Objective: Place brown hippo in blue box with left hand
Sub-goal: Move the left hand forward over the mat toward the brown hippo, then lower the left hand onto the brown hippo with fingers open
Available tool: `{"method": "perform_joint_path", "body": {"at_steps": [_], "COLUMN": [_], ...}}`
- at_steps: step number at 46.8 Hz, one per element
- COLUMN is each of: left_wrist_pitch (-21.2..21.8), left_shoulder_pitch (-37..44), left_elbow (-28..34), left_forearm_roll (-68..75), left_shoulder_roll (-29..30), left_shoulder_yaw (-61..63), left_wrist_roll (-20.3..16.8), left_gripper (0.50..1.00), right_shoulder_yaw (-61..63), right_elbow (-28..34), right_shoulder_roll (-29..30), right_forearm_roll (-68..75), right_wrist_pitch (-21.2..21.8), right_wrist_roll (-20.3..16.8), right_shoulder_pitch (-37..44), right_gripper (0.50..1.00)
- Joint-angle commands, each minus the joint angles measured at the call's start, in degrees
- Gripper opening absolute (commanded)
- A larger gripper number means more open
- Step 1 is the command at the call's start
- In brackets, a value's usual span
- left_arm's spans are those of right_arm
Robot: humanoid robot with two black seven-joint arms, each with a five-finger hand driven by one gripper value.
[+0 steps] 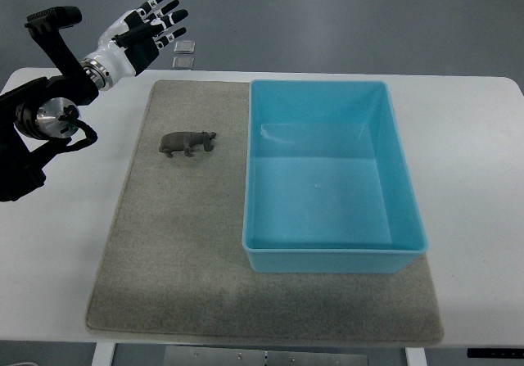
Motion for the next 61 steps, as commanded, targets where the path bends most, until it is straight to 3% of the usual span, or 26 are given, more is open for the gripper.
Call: {"method": "perform_joint_path", "body": {"at_steps": [1,9,22,45,55,61], "left_wrist_pitch": [-0.71,-0.71,-0.10,-2.20,-5.98,-6.16], "left_shoulder_pitch": [0.21,-0.05,-1.28,-5.06,-5.06,-5.24], "left_elbow": [-0.14,0.12,-1.72,-15.61,-17.72,-18.86], "left_forearm_roll": [0.07,2.61,23.61,47.79,59.83,66.95], "left_shoulder_roll": [0.14,0.31,1.98,10.86,13.23,13.50], "left_shoulder_yaw": [0.10,1.50,3.00,8.53,8.71,8.71], "left_wrist_roll": [0.00,0.09,0.44,0.79,0.70,0.79], "left_gripper": [1.000,1.000,1.000,1.000,1.000,0.999], "right_shoulder_yaw": [0.00,0.00,0.00,0.00,0.00,0.00], "right_elbow": [0.00,0.00,0.00,0.00,0.00,0.00], "right_shoulder_roll": [0.00,0.00,0.00,0.00,0.00,0.00], "right_forearm_roll": [0.00,0.00,0.00,0.00,0.00,0.00], "right_wrist_pitch": [0.00,0.00,0.00,0.00,0.00,0.00], "right_wrist_roll": [0.00,0.00,0.00,0.00,0.00,0.00], "right_shoulder_pitch": [0.00,0.00,0.00,0.00,0.00,0.00], "right_gripper": [0.936,0.936,0.936,0.936,0.936,0.936]}}
